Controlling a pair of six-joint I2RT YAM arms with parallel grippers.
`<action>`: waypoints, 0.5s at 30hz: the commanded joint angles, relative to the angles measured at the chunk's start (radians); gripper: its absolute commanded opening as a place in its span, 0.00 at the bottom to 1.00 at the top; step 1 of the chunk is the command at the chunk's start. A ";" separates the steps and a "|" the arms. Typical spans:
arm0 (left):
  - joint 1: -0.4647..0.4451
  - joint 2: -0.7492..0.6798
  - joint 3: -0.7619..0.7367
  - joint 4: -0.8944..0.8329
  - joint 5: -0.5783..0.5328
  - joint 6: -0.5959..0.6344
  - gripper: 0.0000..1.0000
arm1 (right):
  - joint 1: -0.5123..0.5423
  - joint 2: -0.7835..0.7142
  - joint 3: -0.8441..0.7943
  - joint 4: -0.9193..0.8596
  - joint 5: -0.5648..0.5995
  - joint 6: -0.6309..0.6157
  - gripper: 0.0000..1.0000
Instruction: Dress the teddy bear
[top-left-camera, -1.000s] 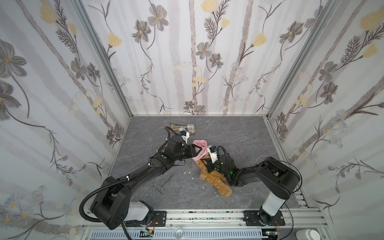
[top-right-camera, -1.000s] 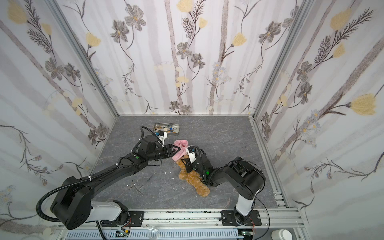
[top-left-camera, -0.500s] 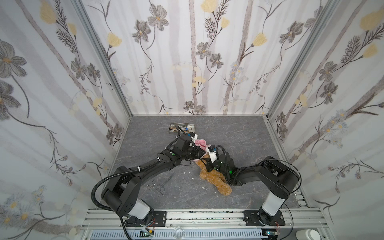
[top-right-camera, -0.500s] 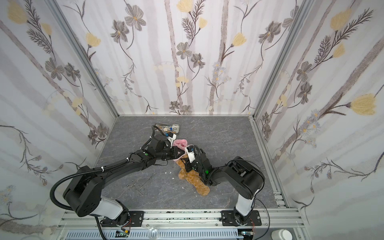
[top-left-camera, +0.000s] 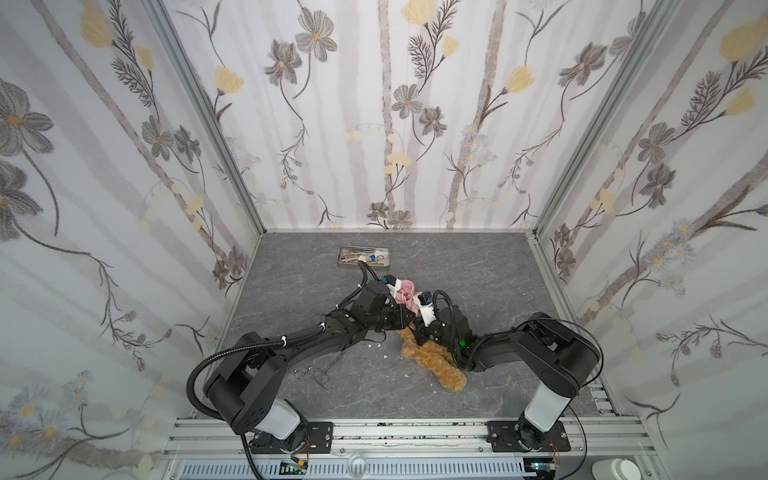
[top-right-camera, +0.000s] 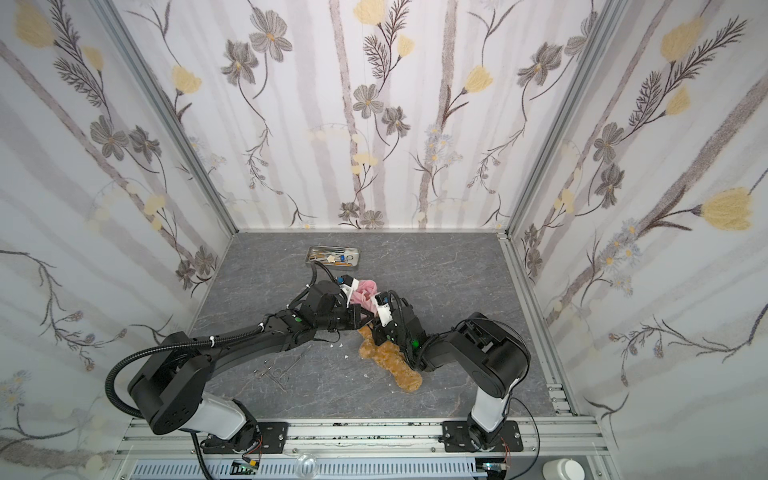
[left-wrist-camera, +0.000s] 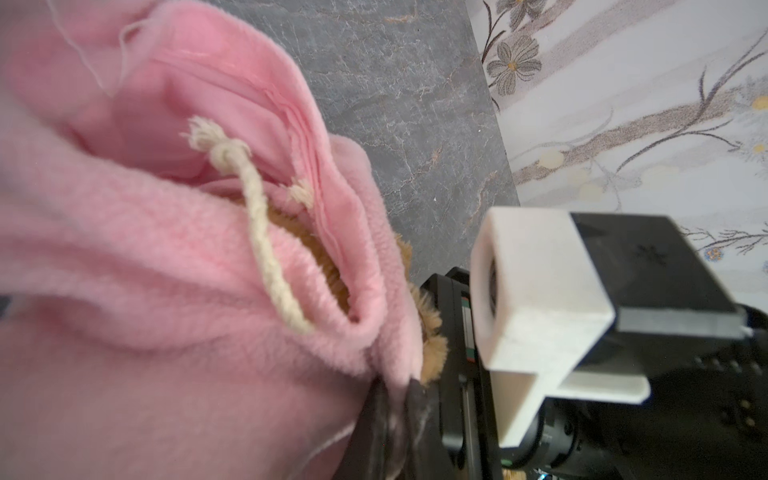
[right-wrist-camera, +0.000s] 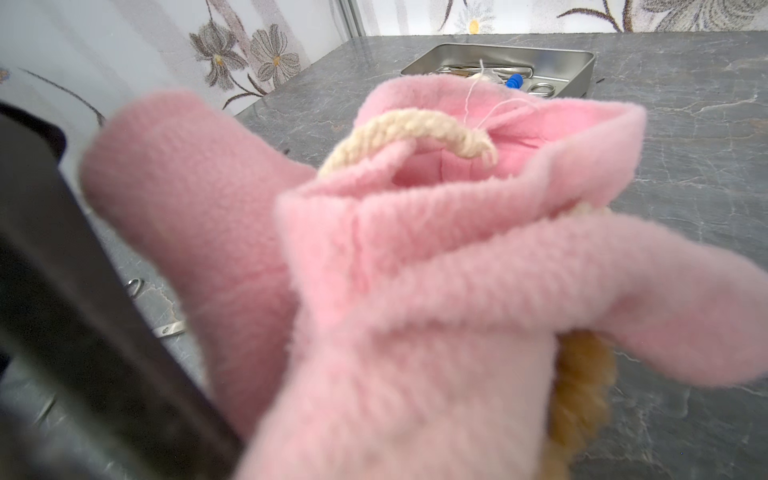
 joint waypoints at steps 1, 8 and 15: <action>-0.001 -0.025 -0.015 -0.062 0.059 0.000 0.27 | -0.004 -0.014 -0.018 0.128 0.013 -0.073 0.19; 0.047 -0.088 -0.020 -0.074 0.100 0.045 0.52 | -0.005 -0.041 -0.082 0.185 0.004 -0.194 0.16; 0.159 -0.258 -0.026 -0.118 0.258 0.120 0.68 | -0.005 -0.080 -0.125 0.209 0.009 -0.312 0.15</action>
